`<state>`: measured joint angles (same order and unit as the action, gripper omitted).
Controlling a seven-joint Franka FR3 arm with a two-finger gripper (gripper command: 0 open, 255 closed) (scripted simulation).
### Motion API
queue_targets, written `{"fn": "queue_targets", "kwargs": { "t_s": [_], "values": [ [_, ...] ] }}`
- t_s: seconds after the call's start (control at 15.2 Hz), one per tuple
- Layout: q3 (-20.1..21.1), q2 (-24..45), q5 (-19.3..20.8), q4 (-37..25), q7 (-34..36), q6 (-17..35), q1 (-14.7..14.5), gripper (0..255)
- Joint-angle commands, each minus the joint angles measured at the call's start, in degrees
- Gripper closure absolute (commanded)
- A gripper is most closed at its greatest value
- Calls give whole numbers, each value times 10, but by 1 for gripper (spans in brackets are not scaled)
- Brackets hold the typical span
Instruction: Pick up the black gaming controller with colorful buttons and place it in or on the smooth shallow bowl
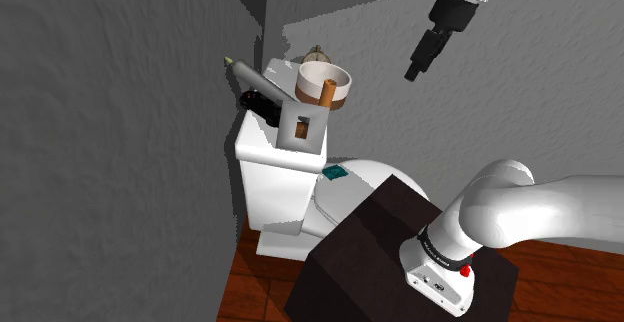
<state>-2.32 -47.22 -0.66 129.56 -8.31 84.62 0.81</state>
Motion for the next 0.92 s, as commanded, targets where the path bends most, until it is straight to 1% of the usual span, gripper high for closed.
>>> {"fn": "queue_targets", "kwargs": {
  "t_s": [0.0,0.4,0.86],
  "values": [
    [0,0,0,0,0,0,0,0],
    [30,71,-3,16,-12,118,-26,0],
    [67,173,5,4,-21,243,-50,0]
  ]
}}
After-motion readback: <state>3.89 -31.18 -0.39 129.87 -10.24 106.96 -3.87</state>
